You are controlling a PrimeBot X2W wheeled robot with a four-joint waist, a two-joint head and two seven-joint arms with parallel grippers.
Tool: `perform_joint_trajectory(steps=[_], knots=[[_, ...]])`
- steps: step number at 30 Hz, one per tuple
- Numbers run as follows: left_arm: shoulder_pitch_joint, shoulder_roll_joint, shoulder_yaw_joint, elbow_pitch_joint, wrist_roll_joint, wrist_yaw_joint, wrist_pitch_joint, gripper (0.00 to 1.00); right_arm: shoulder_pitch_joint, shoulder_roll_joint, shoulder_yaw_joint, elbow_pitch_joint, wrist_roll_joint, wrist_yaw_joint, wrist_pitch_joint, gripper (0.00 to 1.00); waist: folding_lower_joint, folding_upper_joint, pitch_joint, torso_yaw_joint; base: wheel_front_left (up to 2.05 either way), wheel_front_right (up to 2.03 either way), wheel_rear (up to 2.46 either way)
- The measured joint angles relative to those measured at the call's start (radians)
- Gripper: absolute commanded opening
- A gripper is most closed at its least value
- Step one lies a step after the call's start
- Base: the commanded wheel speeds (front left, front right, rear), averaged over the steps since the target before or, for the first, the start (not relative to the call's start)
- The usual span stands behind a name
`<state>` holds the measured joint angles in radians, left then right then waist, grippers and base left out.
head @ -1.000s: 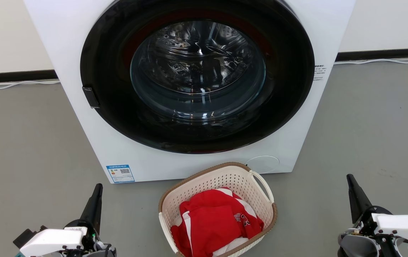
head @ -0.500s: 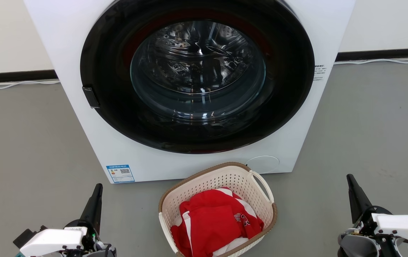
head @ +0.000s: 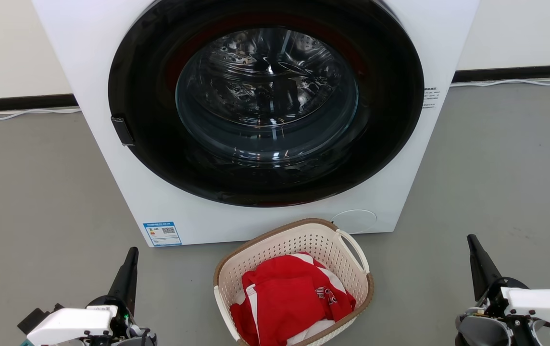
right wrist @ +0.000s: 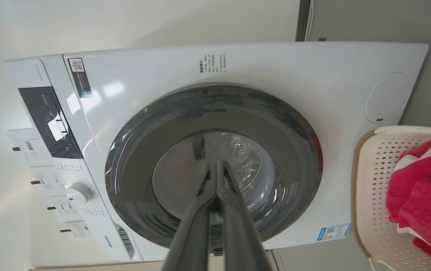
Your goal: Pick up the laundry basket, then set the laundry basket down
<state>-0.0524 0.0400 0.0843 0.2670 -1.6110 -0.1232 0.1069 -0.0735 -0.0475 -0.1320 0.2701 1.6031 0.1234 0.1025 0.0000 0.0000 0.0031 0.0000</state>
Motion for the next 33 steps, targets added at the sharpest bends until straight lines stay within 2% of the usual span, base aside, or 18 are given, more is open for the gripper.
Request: perform_joint_trajectory(steps=[1, 2, 9, 23, 33], knots=[[0.000, 0.000, 0.000, 0.000, 0.000, 0.000, 0.000, 0.00, 0.000, 0.000, 0.000, 0.000, 0.000, 0.000, 0.000, 0.00, 0.0000, 0.0000, 0.000, 0.000, 0.00, 0.00, 0.00], [0.000, 0.000, 0.000, 0.001, 0.000, 0.000, 0.000, 1.00, 0.000, 0.000, 0.000, 0.001, 0.000, 0.000, 0.000, 1.00, 0.0000, 0.0000, 0.000, 0.000, 0.00, 0.00, 0.00], [0.044, -0.012, -0.005, 0.054, 0.000, 0.002, -0.008, 1.00, 0.049, 0.010, 0.007, 0.046, -0.001, -0.001, -0.002, 1.00, 0.0001, 0.0000, 0.001, 0.000, 0.00, 0.00, 0.00], [0.043, -0.011, -0.028, 0.036, 0.003, 0.002, -0.047, 1.00, 0.048, 0.010, 0.036, 0.022, -0.001, -0.001, -0.034, 1.00, 0.0004, 0.0000, 0.002, 0.000, 0.00, 0.00, 0.00], [0.042, -0.010, -0.043, 0.020, 0.053, 0.002, -0.078, 1.00, 0.047, 0.002, 0.071, 0.000, -0.033, -0.001, -0.067, 1.00, 0.0002, 0.0000, 0.004, -0.001, 0.00, 0.00, 0.00]])
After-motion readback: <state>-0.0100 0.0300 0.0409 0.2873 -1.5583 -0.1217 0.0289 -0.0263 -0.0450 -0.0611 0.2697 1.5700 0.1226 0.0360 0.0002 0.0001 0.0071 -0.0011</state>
